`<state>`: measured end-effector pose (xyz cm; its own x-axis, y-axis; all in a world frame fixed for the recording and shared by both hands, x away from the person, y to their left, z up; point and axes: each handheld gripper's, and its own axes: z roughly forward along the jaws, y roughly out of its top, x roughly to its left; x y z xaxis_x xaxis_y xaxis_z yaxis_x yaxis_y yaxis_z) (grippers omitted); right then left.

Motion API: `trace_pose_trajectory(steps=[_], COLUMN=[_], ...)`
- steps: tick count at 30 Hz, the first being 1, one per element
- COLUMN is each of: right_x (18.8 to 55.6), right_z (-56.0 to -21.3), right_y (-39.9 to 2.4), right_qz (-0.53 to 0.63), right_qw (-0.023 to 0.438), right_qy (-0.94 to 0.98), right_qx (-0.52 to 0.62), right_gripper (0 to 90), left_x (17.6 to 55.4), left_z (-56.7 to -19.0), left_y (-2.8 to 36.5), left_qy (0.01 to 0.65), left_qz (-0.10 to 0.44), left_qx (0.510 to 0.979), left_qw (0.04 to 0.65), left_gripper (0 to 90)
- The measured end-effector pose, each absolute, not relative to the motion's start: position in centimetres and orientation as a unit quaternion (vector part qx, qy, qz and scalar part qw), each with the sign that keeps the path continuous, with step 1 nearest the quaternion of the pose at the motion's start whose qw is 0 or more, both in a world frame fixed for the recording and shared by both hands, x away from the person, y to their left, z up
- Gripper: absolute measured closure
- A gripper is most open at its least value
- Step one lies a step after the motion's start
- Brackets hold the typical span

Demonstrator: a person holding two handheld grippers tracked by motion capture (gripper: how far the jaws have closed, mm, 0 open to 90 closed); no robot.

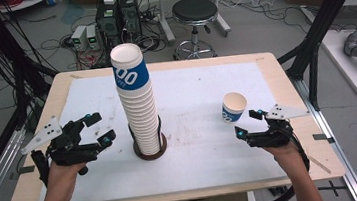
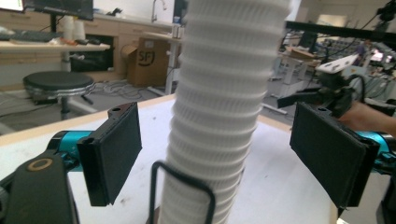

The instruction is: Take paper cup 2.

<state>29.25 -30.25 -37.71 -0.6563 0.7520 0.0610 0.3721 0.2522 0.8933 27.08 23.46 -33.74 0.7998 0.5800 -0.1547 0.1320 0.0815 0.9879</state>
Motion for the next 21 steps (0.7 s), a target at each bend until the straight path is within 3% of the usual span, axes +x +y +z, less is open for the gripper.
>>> trace_pose_trajectory(steps=[13, 21], right_x=[29.5, 29.7], right_z=[-36.3, -34.8], right_y=[-28.9, -28.2], right_qz=[0.498, 0.499], right_qw=[0.185, 0.184], right_qy=[0.778, 0.786], right_qx=[0.334, 0.314], right_gripper=[17.3, 17.3], left_x=[28.1, 29.6], left_z=[-29.4, -28.3], left_y=[21.0, 19.5], left_qy=[0.218, 0.219], left_qz=[0.156, 0.160], left_qx=[0.664, 0.670], left_qw=[0.698, 0.691], left_gripper=[14.5, 14.5])
